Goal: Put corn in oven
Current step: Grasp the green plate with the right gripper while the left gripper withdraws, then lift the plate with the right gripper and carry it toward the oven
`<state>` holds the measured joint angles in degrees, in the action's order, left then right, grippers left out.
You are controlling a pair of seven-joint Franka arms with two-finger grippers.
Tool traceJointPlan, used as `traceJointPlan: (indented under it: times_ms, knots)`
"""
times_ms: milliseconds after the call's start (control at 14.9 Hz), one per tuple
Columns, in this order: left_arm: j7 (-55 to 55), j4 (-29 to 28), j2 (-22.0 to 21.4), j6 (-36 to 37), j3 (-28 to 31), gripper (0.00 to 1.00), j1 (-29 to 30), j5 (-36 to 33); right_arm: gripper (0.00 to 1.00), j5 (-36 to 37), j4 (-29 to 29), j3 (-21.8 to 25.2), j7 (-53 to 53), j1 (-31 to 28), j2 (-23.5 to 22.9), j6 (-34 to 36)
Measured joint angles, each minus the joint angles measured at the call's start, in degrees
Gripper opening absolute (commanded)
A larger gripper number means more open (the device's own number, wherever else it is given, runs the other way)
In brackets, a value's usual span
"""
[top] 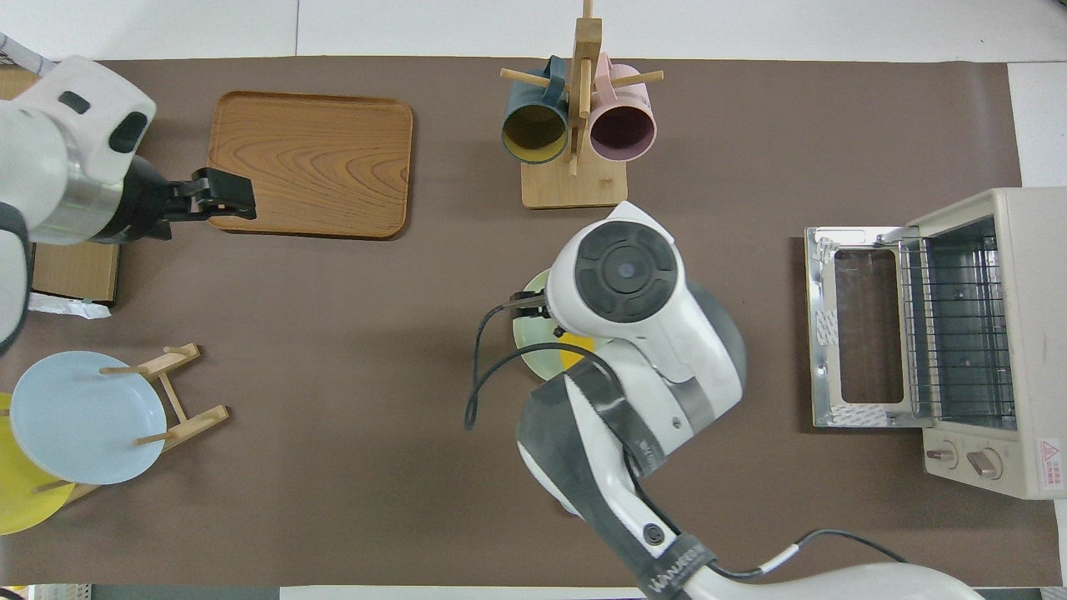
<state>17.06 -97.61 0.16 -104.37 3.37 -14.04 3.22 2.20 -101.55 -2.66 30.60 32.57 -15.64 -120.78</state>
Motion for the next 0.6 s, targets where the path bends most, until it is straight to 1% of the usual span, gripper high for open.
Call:
traceJointPlan:
  times_ms: [134, 268, 335, 402, 602]
  knots:
    - [-1.5, 1.8, -1.8, 6.6, -0.1, 1.00, 0.9, -1.6, 1.00, 3.7, 3.8, 0.0, 4.8, 3.6, -6.3, -1.3]
    - [-2.0, 2.8, -3.5, 13.8, -0.6, 1.00, 0.9, -2.6, 0.99, 4.9, 5.3, 0.1, 6.1, 4.4, -10.5, -3.4]
    - [-2.2, 2.8, -4.3, 16.6, -0.8, 1.00, 0.9, -2.8, 0.81, 5.0, 5.6, 0.3, 6.1, 4.4, -11.4, -3.8]
    - [-2.3, 2.8, -4.7, 18.5, -0.9, 1.00, 0.9, -2.8, 0.71, 5.0, 5.5, 0.4, 6.1, 4.3, -11.7, -4.1]
    - [-2.6, 2.7, -5.1, 19.7, -1.0, 1.00, 0.9, -2.8, 0.66, 5.0, 2.9, 0.3, 6.1, 4.6, -11.6, -7.7]
